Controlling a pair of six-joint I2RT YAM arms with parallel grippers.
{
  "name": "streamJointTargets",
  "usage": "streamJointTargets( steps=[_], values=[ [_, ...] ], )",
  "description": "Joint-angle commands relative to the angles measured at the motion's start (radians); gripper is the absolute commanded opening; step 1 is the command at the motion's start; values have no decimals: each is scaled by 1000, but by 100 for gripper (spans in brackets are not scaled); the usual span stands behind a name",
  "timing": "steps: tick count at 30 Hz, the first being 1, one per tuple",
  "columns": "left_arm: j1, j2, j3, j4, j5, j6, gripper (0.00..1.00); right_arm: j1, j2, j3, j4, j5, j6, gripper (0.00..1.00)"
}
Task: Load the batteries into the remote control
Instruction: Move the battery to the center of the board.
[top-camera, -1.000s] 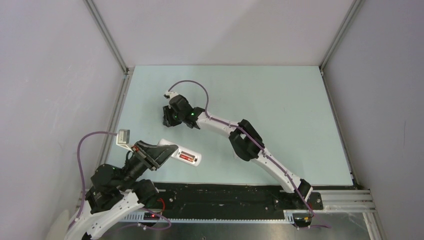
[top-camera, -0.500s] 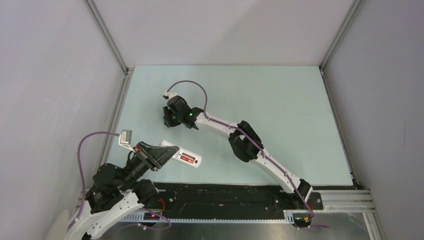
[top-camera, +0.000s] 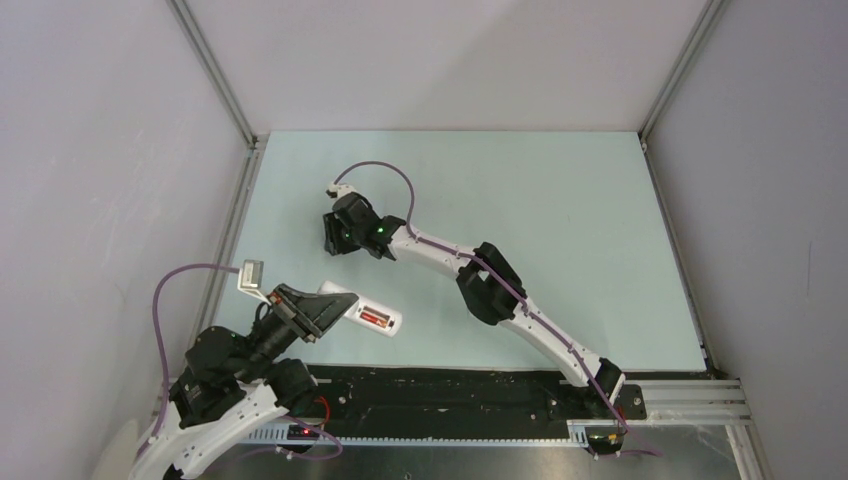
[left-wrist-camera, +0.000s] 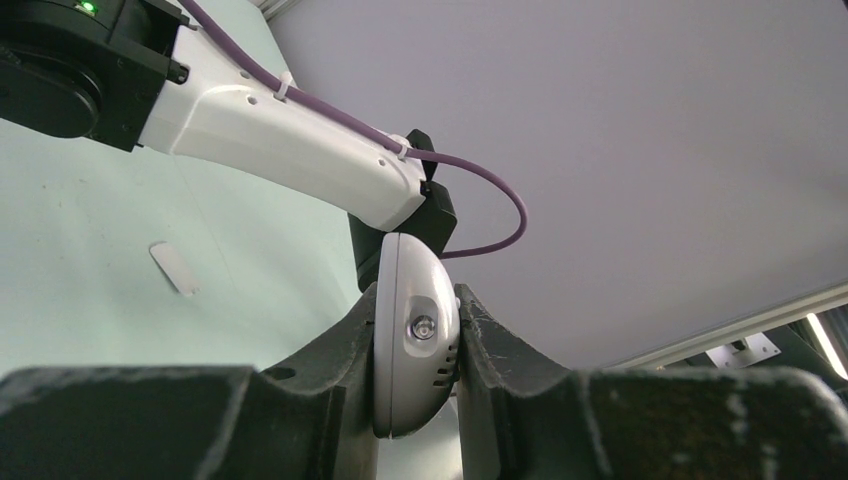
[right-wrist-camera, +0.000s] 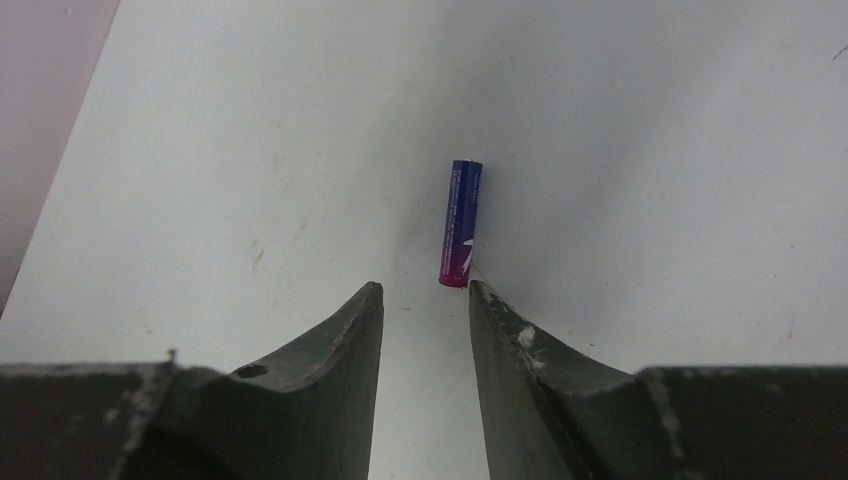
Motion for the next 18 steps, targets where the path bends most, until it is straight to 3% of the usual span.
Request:
streamJointTargets(
  steps=[1,5,18],
  values=[
    [1,-58,45,12,-23,23,3,-6,40,39,-9,23,25,43],
    [1,-60,48,6,-26,27,3,-5,46,47,-6,61,24,44],
    [1,-86,50,-26,-42,32,4,1,59,50,13,98,40,29]
  ],
)
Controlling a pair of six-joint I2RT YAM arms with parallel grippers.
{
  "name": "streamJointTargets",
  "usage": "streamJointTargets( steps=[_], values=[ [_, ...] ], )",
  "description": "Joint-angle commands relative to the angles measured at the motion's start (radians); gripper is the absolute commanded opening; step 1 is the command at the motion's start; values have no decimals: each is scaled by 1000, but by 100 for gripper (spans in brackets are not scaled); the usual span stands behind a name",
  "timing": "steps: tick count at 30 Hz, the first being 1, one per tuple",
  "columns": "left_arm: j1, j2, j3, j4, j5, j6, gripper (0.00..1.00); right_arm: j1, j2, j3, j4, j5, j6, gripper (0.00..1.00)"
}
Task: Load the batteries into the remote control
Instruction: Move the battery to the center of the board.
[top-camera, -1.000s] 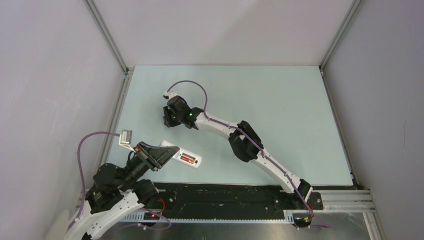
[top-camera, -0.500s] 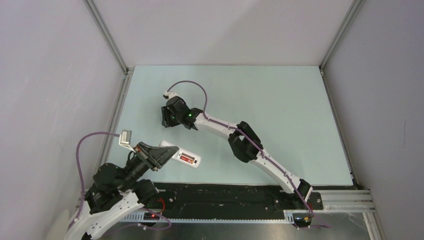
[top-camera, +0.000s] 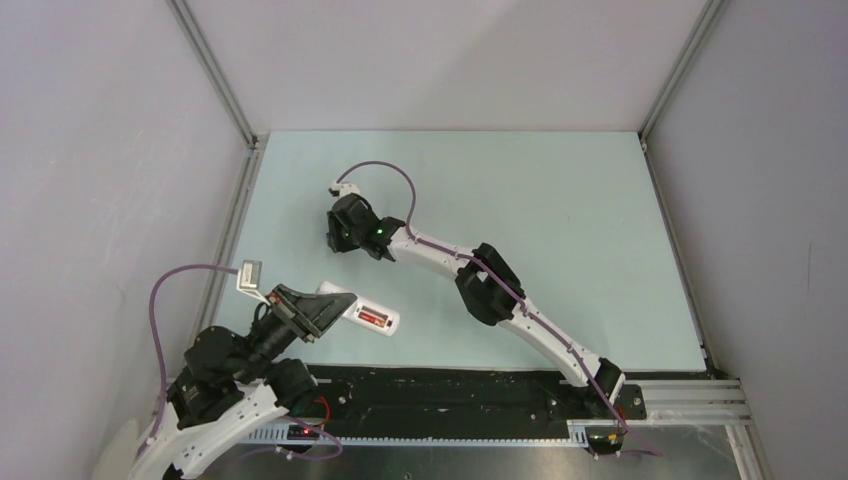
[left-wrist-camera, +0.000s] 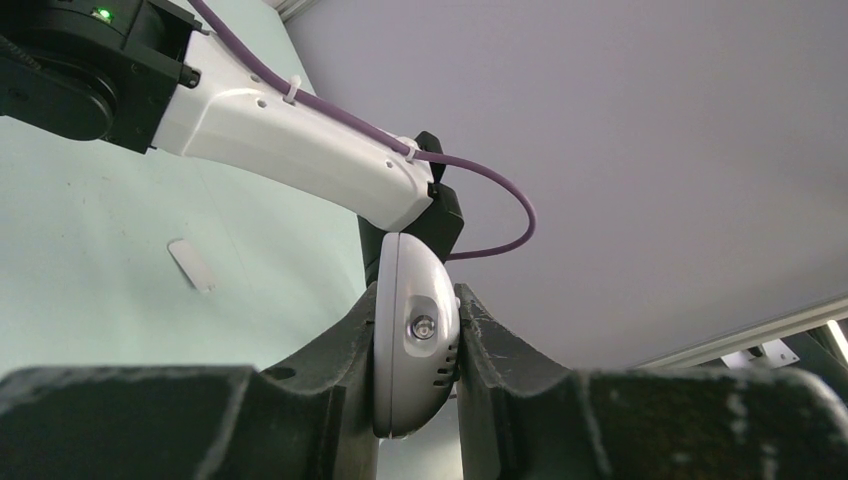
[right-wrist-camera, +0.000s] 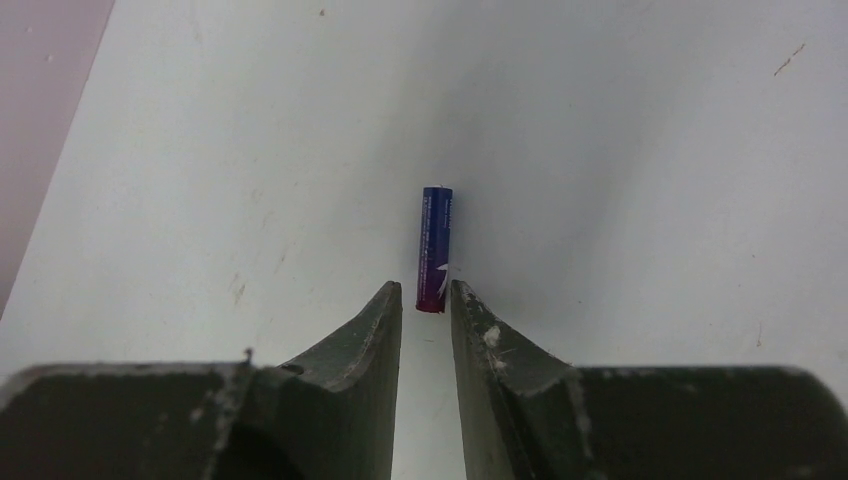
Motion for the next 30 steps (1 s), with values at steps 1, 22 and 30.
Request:
streamJointTargets(
  steps=[1,22,30],
  values=[
    [1,-87,37,5,-25,23,4,0,43,38,-6,33,12,29],
    [1,-107,54,-29,-41,36,5,15,63,78,-26,72,-13,27],
    [1,-111,55,-34,-45,35,5,19,61,77,-36,76,-30,22]
  ],
)
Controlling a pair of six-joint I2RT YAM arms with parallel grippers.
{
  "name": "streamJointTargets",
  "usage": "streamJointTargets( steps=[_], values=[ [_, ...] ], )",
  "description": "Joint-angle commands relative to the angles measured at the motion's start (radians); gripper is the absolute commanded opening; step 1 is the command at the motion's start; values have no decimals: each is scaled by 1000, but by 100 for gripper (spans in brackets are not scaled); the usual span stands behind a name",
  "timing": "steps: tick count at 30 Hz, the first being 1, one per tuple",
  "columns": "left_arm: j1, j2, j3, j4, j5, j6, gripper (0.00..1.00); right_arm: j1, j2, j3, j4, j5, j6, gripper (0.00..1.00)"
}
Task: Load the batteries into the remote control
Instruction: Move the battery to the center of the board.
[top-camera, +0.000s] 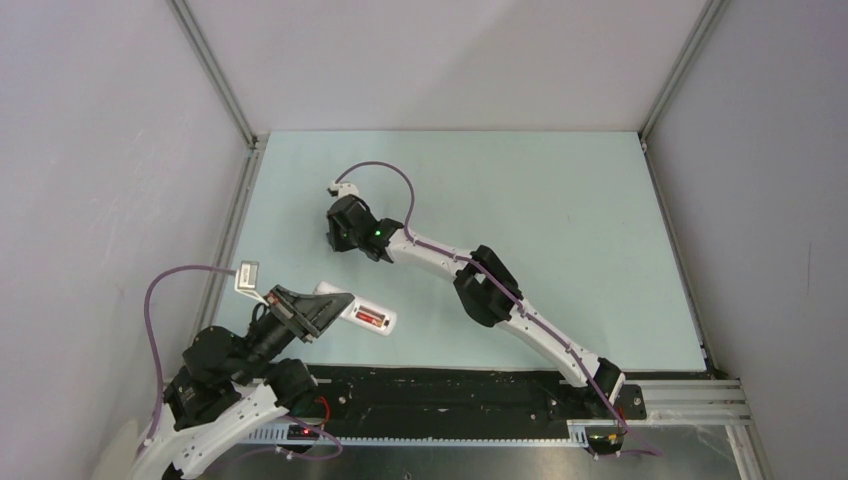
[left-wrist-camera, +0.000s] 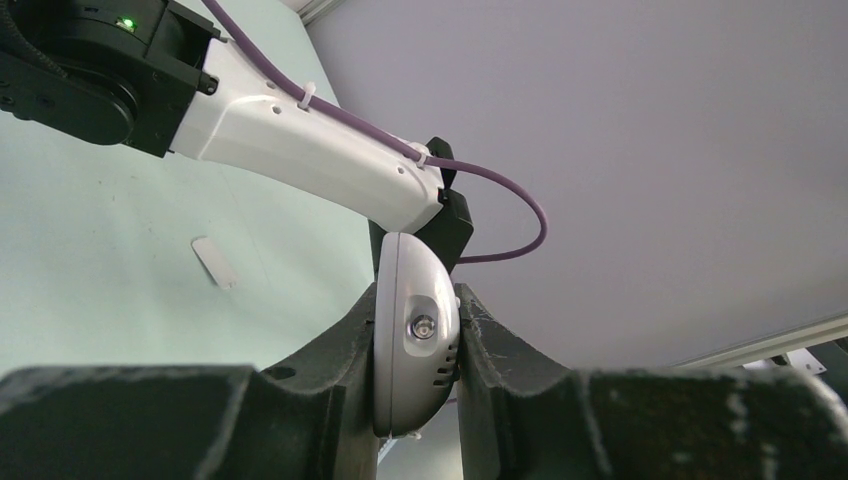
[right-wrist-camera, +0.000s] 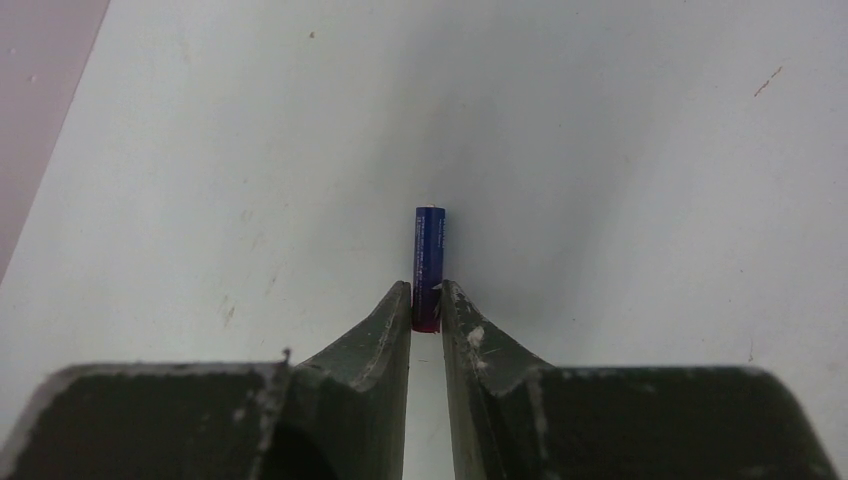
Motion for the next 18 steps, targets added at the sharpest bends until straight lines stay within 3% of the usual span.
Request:
streamJointTargets(
  steps=[1,9,18],
  values=[
    [1,-111,37,13,-22,19,5,8,31,34,-38,26,-26,21],
    [1,-111,37,10,-25,19,5,9,28,28,-45,22,-38,17],
    [1,-110,41,6,-29,22,5,30,-58,-91,0,55,-126,21]
  ],
)
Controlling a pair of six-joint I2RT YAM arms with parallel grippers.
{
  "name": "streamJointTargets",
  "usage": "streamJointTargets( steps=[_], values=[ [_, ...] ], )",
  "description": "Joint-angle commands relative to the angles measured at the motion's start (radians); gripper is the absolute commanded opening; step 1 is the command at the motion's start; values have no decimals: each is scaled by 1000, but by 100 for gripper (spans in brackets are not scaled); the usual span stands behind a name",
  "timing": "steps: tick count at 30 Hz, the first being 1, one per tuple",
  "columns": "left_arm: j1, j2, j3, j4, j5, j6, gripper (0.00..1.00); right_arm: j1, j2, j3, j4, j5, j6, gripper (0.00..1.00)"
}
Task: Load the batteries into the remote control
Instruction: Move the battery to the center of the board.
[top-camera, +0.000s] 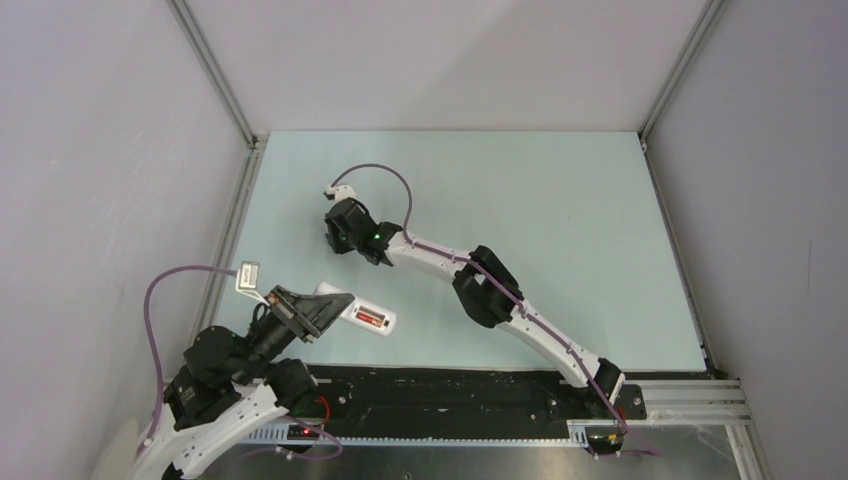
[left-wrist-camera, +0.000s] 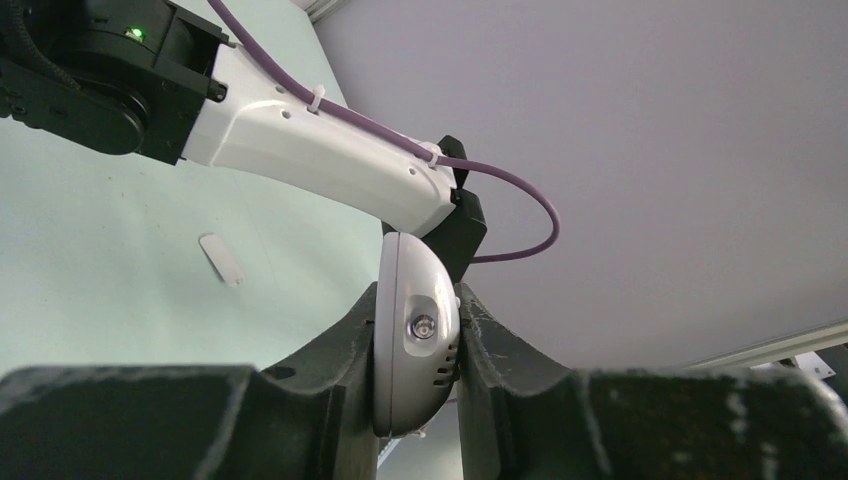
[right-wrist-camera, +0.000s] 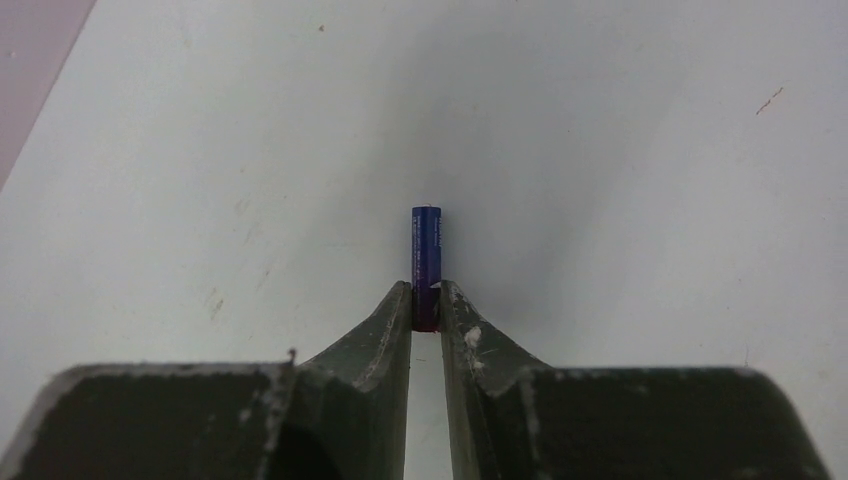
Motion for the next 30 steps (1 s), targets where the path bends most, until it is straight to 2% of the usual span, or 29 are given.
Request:
streamJointTargets(
  steps=[1,7,13,24,27,30],
  values=[
    [1,-108,43,20,-24,22,5,23,-49,-46,-52,49,-70,20],
    [1,-102,49,21,-25,23,5,22,-104,-122,-65,69,-89,18],
    [1,-99,52,20,-25,24,5,24,-218,-306,-27,97,-105,17],
    [1,-92,60,19,-27,26,5,35,-558,-897,84,193,-75,21],
    [1,-89,61,19,-28,26,5,44,-629,-1047,73,231,-47,22],
    [1,-84,59,20,-31,23,5,60,-692,-1130,26,270,-29,22]
  ],
)
